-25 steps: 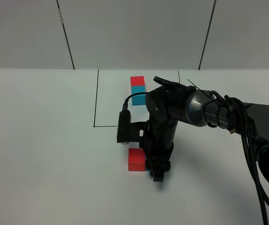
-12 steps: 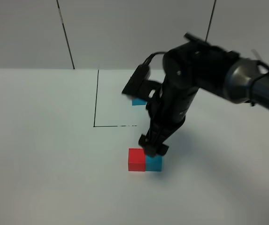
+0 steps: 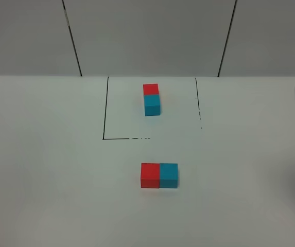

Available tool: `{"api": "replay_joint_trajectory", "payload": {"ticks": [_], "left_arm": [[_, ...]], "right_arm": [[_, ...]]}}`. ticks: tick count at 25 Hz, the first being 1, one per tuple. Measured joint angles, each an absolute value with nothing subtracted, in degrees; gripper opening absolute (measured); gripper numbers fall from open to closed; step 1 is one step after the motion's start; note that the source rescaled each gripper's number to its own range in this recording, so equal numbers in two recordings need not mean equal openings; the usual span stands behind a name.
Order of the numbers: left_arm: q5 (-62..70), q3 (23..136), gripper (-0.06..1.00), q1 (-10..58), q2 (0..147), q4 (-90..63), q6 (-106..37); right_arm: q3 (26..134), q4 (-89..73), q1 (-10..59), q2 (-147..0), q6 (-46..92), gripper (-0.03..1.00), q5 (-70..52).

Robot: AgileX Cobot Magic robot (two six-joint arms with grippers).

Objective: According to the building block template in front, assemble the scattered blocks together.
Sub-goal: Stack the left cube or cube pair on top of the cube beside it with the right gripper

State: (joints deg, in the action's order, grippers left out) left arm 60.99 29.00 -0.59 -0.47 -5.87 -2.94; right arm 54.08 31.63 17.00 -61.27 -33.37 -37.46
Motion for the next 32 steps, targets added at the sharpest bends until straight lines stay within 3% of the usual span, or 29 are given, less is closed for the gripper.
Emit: {"api": "replay_joint_trajectory", "payload": {"ticks": [6,13,19,24,32], "left_arm": [[60.99,29.00,0.62,-0.59,-0.47,-5.87,-2.94],[60.99,29.00,0.62,-0.59,-0.47,-5.87,-2.94],[60.99,29.00,0.62,-0.59,-0.47,-5.87,-2.94],[60.99,29.00,0.62,-0.59,-0.47,-5.87,-2.94],[60.99,29.00,0.62,-0.59,-0.47,-5.87,-2.94]], "right_arm": [[41.31,36.83,16.70,-43.46,-47.19,1.00,-39.96],[40.21,30.02,16.70,-42.88,-36.75,1.00,-42.65],[50.06,20.66,18.44,-59.07,-10.31,1.00,-48.44],[62.69,19.06,26.70,-78.39,11.35,1.00,-54.83],[81.99,12.17,39.02,-104.28,33.89,1.00,-59.50]]}}
